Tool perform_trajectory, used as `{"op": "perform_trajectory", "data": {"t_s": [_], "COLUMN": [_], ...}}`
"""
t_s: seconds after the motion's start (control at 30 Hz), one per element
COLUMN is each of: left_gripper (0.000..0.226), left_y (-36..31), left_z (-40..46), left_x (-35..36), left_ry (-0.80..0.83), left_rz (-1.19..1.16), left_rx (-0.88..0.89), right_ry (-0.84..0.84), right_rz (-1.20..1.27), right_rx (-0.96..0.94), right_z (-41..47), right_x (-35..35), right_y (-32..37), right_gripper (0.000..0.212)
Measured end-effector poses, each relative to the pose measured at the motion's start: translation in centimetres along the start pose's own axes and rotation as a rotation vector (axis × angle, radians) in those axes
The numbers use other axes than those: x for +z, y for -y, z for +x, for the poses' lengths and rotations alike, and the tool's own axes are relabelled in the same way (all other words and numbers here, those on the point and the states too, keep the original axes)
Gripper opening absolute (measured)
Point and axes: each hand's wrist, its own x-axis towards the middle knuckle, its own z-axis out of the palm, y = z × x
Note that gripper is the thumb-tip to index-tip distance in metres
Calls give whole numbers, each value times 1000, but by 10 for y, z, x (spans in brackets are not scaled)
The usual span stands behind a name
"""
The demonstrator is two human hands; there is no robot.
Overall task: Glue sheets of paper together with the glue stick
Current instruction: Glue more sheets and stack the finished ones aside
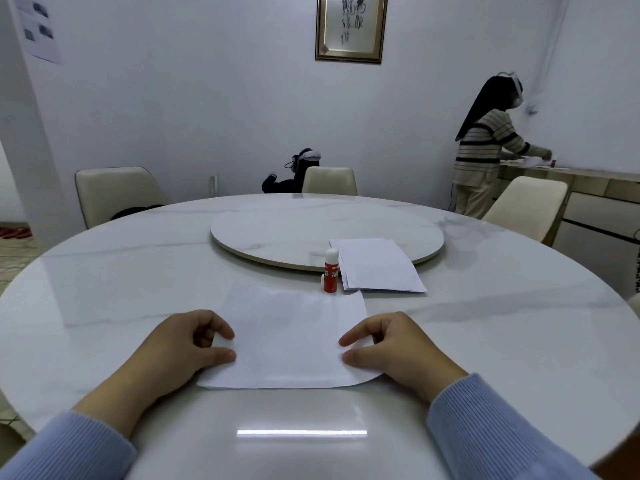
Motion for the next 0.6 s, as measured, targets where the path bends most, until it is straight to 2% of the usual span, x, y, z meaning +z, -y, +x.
{"op": "perform_trajectory", "data": {"t_s": [0.4, 0.6], "left_gripper": [21, 22], "left_y": [-2, -1], "left_z": [-1, 3], "left_x": [-1, 2], "left_ry": [7, 45], "left_rz": [64, 233], "left_rx": [-7, 12], "right_ry": [-14, -51], "right_rz": [-28, -80], "right_rx": [-4, -15], "right_z": [2, 0], "right_x": [2, 6], "right_y": [-1, 1], "right_gripper": [11, 18]}}
